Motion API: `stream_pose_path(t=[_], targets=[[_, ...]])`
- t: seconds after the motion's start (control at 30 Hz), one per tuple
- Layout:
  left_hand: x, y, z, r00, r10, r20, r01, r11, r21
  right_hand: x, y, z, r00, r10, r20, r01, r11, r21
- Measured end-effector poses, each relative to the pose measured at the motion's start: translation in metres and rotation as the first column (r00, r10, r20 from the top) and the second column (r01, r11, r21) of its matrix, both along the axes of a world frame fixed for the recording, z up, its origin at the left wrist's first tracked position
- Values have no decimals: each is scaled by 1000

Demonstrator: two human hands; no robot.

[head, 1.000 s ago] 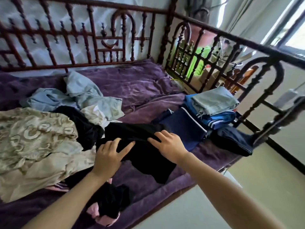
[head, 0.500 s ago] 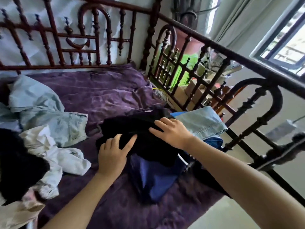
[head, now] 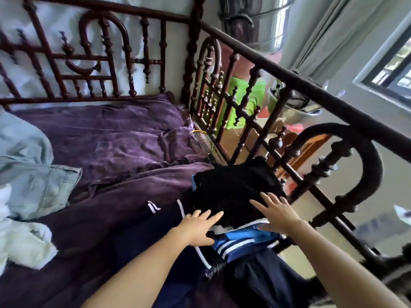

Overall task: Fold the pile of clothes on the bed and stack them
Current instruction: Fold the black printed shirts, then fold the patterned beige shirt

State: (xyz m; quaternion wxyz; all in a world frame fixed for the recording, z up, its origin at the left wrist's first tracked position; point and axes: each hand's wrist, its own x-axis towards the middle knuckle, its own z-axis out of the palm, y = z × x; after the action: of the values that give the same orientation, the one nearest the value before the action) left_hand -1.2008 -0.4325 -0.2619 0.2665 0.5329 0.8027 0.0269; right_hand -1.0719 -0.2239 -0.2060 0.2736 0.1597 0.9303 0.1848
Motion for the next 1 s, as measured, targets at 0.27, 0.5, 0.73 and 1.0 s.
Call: stream_pose_path(t=[0.27, 0.5, 0.73, 1.0], targets=[[-19, -22, 25, 983, 176, -52, -177, 984, -27, -79, -31, 10, 925, 204, -321, -198, 979, 52], [-51, -157, 56, 820, 531, -212, -512, 847, 143, -156, -144, 34, 670, 556, -492, -591, 801, 101], [-7, -351, 86, 501, 837, -219, -808, 543, 228, -179, -301, 70, 497, 764, -410, -797, 590, 132], [65, -528, 102, 260, 938, -230, -901, 321, 290, -158, -477, 92, 336, 821, -461, -886, 442, 140]])
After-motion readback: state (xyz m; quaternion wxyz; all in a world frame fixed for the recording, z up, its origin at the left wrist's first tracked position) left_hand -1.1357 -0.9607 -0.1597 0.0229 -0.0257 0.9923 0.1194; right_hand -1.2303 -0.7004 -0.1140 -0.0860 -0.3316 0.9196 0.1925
